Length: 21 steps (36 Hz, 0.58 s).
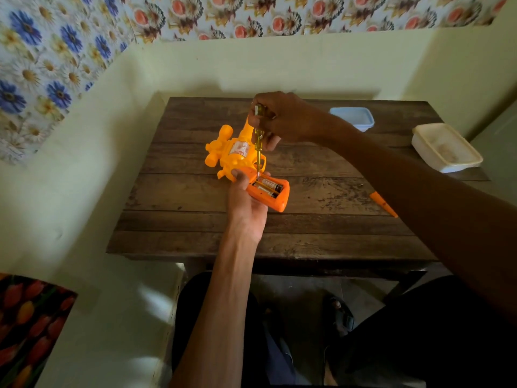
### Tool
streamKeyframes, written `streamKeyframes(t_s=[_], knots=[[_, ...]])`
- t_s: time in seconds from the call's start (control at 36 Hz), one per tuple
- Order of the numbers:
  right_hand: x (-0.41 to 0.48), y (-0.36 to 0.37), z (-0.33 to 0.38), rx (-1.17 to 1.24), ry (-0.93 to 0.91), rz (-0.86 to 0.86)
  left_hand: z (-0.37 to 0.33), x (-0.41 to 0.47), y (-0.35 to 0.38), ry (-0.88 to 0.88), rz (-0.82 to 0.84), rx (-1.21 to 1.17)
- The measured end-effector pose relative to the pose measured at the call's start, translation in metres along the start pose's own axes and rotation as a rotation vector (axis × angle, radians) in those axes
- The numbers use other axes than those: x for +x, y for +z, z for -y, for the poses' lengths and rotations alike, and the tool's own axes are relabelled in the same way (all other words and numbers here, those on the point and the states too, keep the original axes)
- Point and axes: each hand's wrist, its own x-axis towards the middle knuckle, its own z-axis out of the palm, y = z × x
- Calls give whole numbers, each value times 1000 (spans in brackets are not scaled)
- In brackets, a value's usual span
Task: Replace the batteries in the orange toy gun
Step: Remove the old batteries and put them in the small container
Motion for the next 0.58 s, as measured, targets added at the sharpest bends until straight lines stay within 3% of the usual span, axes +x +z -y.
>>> streamKeyframes(t_s=[0.28,0.58], knots=[[-3,13,-10,158,61,-231,1,0,0,2,-3,-10],[-12,10,-17,243,79,-239,7,4,0,69,-10,84]])
